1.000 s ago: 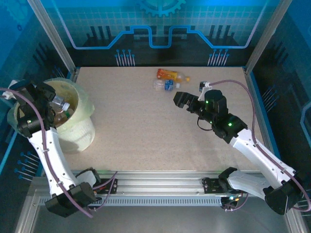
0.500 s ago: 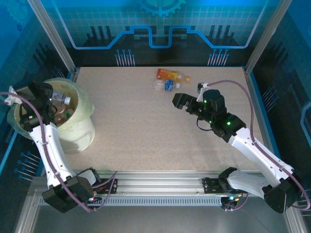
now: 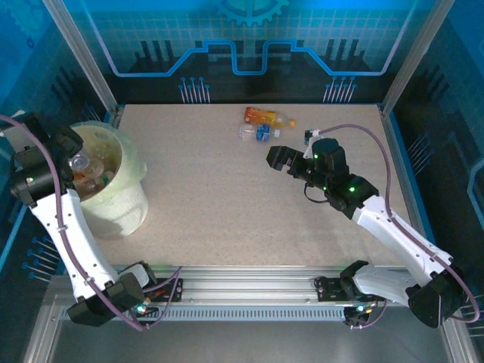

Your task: Put the plastic bottles in the bin

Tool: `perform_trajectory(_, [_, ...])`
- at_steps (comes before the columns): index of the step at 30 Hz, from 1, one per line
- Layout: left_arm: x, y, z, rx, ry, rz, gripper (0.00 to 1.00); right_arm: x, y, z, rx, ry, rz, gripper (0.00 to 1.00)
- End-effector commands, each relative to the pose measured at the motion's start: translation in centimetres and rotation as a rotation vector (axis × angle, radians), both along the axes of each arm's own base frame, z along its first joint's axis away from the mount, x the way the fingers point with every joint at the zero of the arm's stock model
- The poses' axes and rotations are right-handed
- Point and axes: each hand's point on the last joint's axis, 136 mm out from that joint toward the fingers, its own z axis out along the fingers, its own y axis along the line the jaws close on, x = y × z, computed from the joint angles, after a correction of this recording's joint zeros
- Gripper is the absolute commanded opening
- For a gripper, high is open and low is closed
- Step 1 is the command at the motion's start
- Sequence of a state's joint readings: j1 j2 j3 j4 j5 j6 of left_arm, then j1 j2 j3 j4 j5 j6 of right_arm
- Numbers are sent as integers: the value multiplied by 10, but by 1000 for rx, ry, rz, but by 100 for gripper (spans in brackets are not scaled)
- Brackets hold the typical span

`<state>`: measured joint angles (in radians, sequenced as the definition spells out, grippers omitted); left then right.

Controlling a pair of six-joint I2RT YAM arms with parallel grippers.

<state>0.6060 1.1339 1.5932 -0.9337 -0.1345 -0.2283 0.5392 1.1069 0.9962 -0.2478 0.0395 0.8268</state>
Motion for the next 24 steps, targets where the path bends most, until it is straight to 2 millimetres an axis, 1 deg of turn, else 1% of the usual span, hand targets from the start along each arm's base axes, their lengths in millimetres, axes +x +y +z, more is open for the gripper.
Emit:
perform_trajectory(1, [-22, 10, -18, 41, 162, 31, 69, 3, 0, 7, 13, 12, 3, 100])
perform_trajectory(5, [-16, 15, -34, -16, 223, 37, 74, 3, 3, 5, 11, 29, 15, 100])
perform_trajectory(7, [-11, 15, -35, -32, 210, 29, 79, 3, 3, 3, 8, 34, 16, 100])
perform_trajectory(9, [-7, 13, -28, -31, 181, 17, 84, 4, 3, 2, 7, 39, 14, 100])
perform_trajectory(15, [2, 5, 6, -27, 95, -34, 99, 5, 1, 0, 3, 51, 7, 100])
perform_trajectory(18, [8, -4, 18, -51, 44, -76, 99, 5, 2, -1, 8, 55, 6, 100])
perform_trajectory(21, [13, -12, 20, -84, 9, -109, 99, 5, 2, -2, 7, 63, 7, 100])
perform_trajectory(24, [16, -12, 8, -107, 20, -112, 99, 4, 2, -2, 5, 67, 9, 100])
